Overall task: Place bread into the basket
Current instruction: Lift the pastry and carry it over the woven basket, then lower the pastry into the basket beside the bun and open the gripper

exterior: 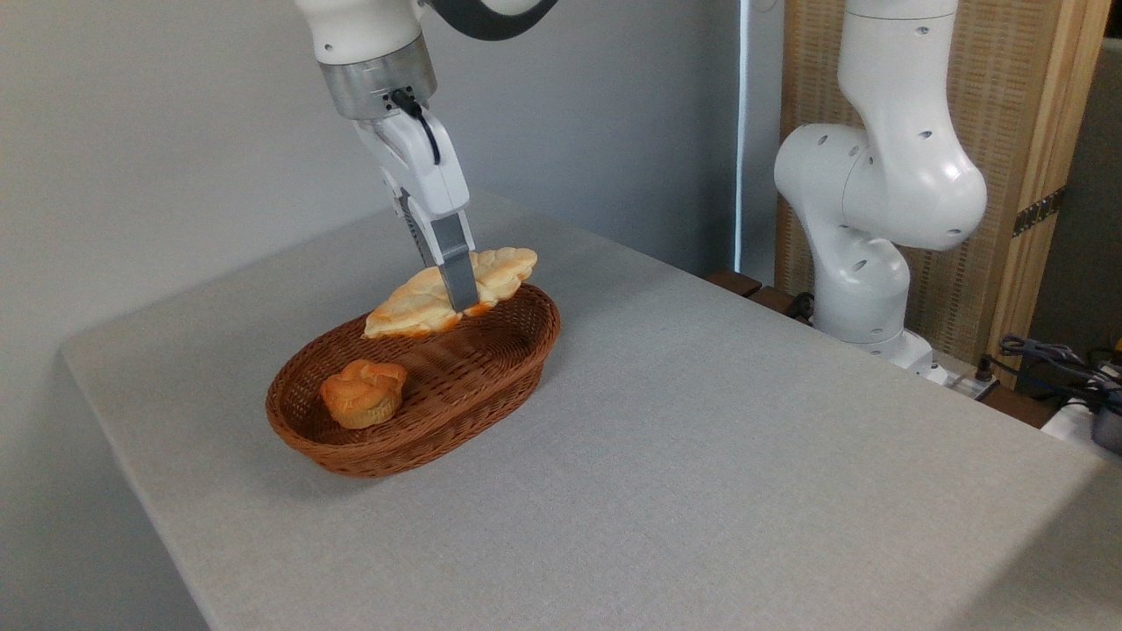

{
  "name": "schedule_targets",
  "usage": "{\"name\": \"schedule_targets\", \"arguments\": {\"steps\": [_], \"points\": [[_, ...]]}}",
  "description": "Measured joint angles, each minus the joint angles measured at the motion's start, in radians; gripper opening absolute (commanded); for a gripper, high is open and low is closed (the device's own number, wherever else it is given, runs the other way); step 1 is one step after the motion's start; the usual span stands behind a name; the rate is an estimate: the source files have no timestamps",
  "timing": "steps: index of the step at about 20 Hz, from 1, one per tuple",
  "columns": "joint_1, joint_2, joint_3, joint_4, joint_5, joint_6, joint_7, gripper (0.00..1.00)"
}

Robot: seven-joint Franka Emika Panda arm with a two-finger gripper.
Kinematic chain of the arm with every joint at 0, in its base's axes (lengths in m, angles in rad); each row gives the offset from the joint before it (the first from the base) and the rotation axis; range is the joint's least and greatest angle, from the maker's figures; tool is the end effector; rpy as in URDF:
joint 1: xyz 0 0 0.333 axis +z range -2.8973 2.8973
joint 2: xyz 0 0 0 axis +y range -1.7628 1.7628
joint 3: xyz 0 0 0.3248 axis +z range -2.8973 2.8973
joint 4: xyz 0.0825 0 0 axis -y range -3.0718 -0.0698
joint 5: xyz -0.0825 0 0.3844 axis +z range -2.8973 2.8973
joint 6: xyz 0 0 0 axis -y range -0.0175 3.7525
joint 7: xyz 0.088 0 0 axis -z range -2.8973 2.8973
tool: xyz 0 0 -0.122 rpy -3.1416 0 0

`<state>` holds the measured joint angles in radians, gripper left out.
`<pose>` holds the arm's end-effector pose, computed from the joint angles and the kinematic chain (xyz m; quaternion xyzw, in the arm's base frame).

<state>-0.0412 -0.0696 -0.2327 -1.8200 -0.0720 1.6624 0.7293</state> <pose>0.5073 -0.1542 0.5451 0.8782 -0.4753 -0.0374 0.0371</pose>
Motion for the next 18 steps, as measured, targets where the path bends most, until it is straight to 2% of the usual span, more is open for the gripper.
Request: {"name": "schedule_targets", "arguments": {"steps": [7,10,18], "points": [[-0.024,0.003,-0.050,-0.008,-0.002,0.002,-0.038,1.00],[-0.037,0.008,-0.051,-0.014,-0.002,0.005,-0.050,1.00],[-0.034,0.007,-0.043,-0.013,-0.002,0.035,-0.051,1.00]]}}
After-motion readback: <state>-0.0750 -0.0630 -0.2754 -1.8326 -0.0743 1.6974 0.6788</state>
